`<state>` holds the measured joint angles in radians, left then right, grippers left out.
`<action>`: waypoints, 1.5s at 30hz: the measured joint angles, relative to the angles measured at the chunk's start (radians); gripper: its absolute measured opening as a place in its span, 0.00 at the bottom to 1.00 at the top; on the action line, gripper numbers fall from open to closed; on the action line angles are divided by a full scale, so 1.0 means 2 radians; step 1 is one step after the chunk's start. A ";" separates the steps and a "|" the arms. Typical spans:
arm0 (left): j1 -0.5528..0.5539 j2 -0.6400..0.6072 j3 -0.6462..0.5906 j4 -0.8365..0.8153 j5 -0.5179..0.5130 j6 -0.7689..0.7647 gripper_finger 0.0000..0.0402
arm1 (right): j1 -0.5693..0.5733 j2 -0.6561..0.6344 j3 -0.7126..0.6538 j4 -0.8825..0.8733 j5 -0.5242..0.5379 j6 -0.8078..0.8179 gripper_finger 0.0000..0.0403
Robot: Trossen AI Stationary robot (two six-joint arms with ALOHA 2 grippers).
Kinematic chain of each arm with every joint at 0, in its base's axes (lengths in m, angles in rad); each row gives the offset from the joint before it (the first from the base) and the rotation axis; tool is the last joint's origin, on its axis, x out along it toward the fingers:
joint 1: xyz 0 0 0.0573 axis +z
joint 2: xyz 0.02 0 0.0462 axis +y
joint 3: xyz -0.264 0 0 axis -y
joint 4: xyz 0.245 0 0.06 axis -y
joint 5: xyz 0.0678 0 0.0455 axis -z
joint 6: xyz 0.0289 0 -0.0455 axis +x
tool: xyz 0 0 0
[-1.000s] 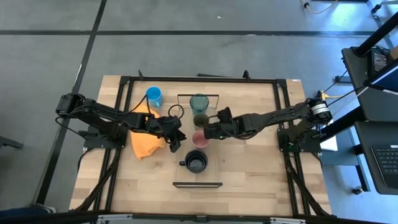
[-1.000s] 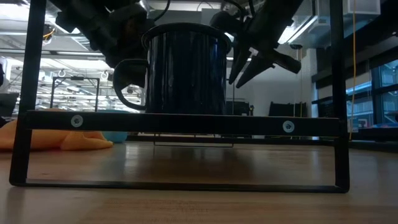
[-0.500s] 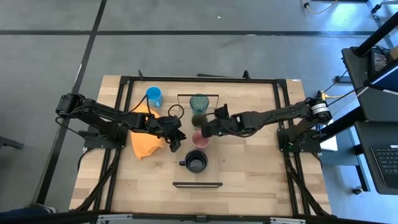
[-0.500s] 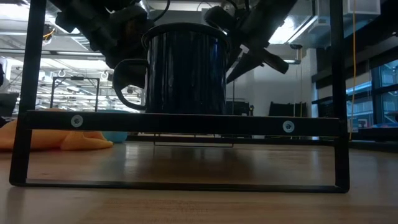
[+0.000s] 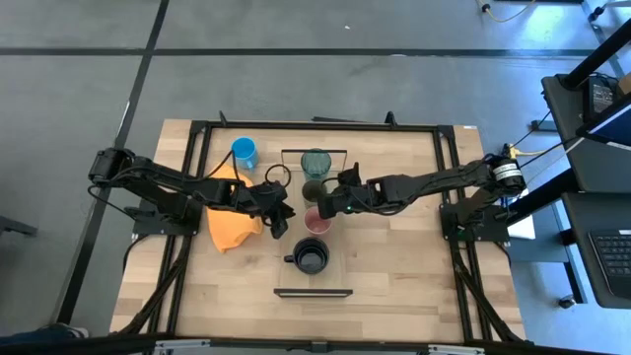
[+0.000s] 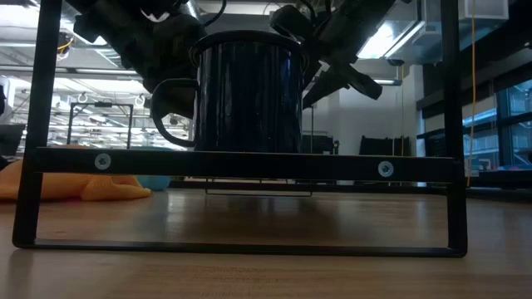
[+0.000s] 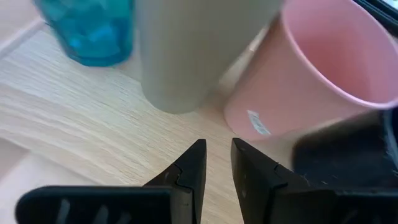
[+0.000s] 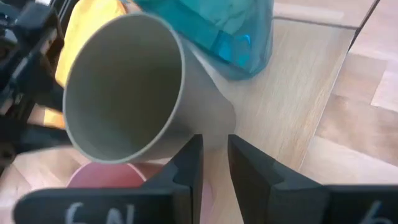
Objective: Stack small to large cups/mugs on shelf
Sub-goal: Adjust the gray cup on the shelf
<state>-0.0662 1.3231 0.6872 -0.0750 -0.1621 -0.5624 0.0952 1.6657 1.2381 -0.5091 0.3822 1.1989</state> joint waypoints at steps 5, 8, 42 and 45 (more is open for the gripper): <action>0.021 0.000 0.000 -0.002 -0.034 0.011 0.17 | 0.000 0.000 0.000 -0.003 -0.010 0.000 0.19; 0.039 0.000 0.000 -0.002 -0.035 0.012 0.17 | -0.001 0.000 0.000 -0.003 -0.020 0.000 0.19; 0.060 0.000 0.000 0.012 -0.030 0.035 0.17 | -0.017 0.000 0.000 0.014 -0.049 -0.041 0.19; 0.060 0.000 0.000 0.012 -0.030 0.035 0.17 | -0.019 0.000 0.000 0.016 -0.051 -0.048 0.19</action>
<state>0.0540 1.3231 0.6872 -0.0508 -0.2226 -0.4923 0.0574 1.6665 1.2381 -0.4763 0.2810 1.1027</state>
